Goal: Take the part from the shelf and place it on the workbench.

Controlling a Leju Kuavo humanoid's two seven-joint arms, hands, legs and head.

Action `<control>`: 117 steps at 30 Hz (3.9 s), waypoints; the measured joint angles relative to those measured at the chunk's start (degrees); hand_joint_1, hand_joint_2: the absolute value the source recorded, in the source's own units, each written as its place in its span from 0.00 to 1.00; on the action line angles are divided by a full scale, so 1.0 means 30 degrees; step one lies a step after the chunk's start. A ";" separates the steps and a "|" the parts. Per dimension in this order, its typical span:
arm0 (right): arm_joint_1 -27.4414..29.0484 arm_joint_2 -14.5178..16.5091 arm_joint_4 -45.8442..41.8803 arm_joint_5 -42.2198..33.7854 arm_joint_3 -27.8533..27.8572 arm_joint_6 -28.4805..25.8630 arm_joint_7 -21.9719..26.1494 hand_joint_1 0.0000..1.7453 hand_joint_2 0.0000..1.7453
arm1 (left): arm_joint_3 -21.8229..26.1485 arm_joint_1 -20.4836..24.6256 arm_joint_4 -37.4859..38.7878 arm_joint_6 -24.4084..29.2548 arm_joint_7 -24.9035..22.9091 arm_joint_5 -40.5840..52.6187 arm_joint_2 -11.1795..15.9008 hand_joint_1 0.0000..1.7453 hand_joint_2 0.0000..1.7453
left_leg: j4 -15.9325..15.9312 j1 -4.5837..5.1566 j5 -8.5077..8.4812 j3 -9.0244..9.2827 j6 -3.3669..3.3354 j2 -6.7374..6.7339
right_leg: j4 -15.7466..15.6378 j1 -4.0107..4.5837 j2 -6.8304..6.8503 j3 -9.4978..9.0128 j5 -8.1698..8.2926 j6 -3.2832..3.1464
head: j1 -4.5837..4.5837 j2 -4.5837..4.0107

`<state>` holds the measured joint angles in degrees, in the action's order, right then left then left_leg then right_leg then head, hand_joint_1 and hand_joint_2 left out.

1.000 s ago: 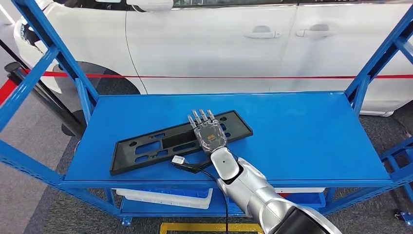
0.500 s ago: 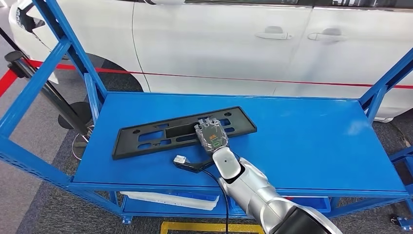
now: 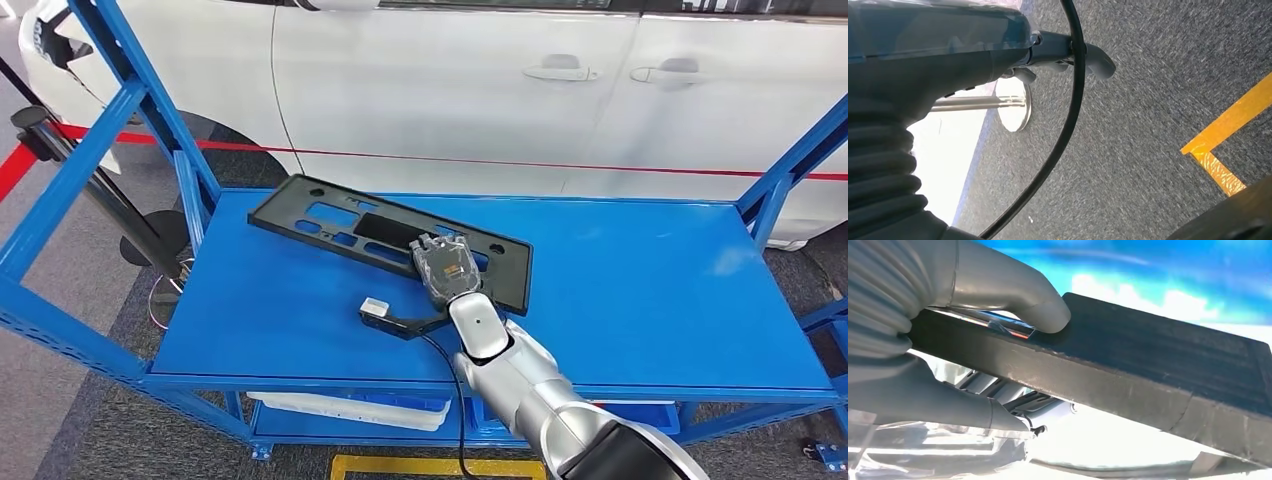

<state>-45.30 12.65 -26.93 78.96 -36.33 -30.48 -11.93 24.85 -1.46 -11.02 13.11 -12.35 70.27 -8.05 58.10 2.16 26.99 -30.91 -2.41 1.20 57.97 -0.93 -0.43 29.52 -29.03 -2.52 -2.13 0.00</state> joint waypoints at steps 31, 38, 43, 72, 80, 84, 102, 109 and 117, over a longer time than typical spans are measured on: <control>0.7299 -0.8630 -2.4349 -2.5452 0.6194 0.3684 0.9885 1.00 1.00 | 0.6716 0.0254 -0.0286 -0.3177 1.7292 -0.7565 -0.1430 0.00 1.00 | 0.0032 -0.0104 0.0008 -0.0128 -0.0095 0.0047 | -0.0151 0.0061 0.0170 0.0007 -0.0084 0.0716 | 0.0006 0.0000; 1.0964 -0.9138 -2.6909 -2.5119 0.6121 0.3975 1.0830 1.00 1.00 | 0.7526 0.0235 -0.0428 -0.2840 1.6998 -0.7823 -0.1535 0.00 1.00 | 0.0027 -0.0127 0.0030 -0.0126 -0.0092 0.0020 | -0.0154 0.0071 0.0151 0.0023 -0.0119 0.0847 | -0.0002 0.0000; 1.1699 -0.9293 -2.7597 -2.5131 0.6112 0.4010 1.0848 1.00 1.00 | 0.7830 0.0251 -0.0428 -0.2787 1.6793 -0.7792 -0.1535 0.00 1.00 | 0.0024 -0.0157 0.0025 -0.0112 -0.0085 0.0008 | -0.0150 0.0093 0.0145 0.0012 -0.0117 0.0848 | 0.0002 -0.0004; 1.5733 -0.8427 -2.8331 -2.4694 0.4254 0.3684 1.3704 1.00 1.00 | 0.9189 0.0388 -0.0428 -0.0125 1.2419 -0.7013 -0.1535 0.00 1.00 | 0.0039 -0.0127 0.0033 -0.0115 -0.0091 0.0018 | -0.0162 0.0065 0.0147 -0.0002 -0.0101 0.0876 | 0.0002 0.0000; 1.6234 -0.7255 -2.7692 -2.4931 0.3857 0.3921 1.4106 1.00 1.00 | 0.9369 0.0441 -0.0426 -0.0290 1.1635 -0.6909 -0.1537 0.00 1.00 | 0.0102 -0.0099 0.0025 -0.0163 -0.0236 0.0009 | -0.0202 -0.0018 0.0143 -0.0014 -0.0033 0.1132 | -0.0002 0.0000; 1.6364 -0.6812 -2.7375 -2.4760 0.3570 0.3925 1.4165 1.00 1.00 | 0.9393 0.0528 -0.0421 -0.0317 1.1240 -0.6672 -0.1586 0.00 1.00 | -0.0208 -0.0331 -0.0283 -0.0132 -0.0511 -0.0067 | 0.1574 0.0026 0.0141 0.0748 -0.1317 0.1264 | 0.0121 0.0000; 1.6569 -0.5724 -2.6396 -2.4888 0.3100 0.3928 1.4308 1.00 1.00 | 0.9407 0.0630 -0.0421 -0.0468 1.0848 -0.6353 -0.1681 0.00 1.00 | 0.4587 -0.0696 0.2766 -0.2053 0.0923 -0.0133 | -0.0290 0.0050 0.0405 0.0871 0.0860 0.0390 | 0.0044 0.0000; 1.6530 -0.5329 -2.6162 -2.5095 0.2956 0.4001 1.4352 1.00 1.00 | 0.9424 0.0726 -0.0421 -0.0454 1.0708 -0.6182 -0.1630 0.00 1.00 | 0.0134 -0.0944 0.1188 0.1091 0.1067 -0.0220 | 0.0393 -0.0108 0.0466 0.1942 0.1356 0.1007 | 0.0016 0.0000; 1.6516 -0.5184 -2.6134 -2.4998 0.2524 0.3923 1.4389 1.00 1.00 | 0.9429 0.0797 -0.0421 -0.0470 1.0373 -0.5756 -0.1630 0.00 1.00 | 0.0000 -0.0778 0.0037 -0.0085 -0.0126 -0.0320 | 0.4486 -0.0148 0.0317 0.3332 -0.1846 0.1575 | 0.0248 0.0000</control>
<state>4.25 -2.90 -105.33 3.97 -28.75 -18.71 31.23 53.13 0.93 -12.28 11.70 18.76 53.00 -12.94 58.10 -0.18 27.10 -31.16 -2.79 0.24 71.43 -1.38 0.52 39.52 -34.56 2.20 -1.38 0.00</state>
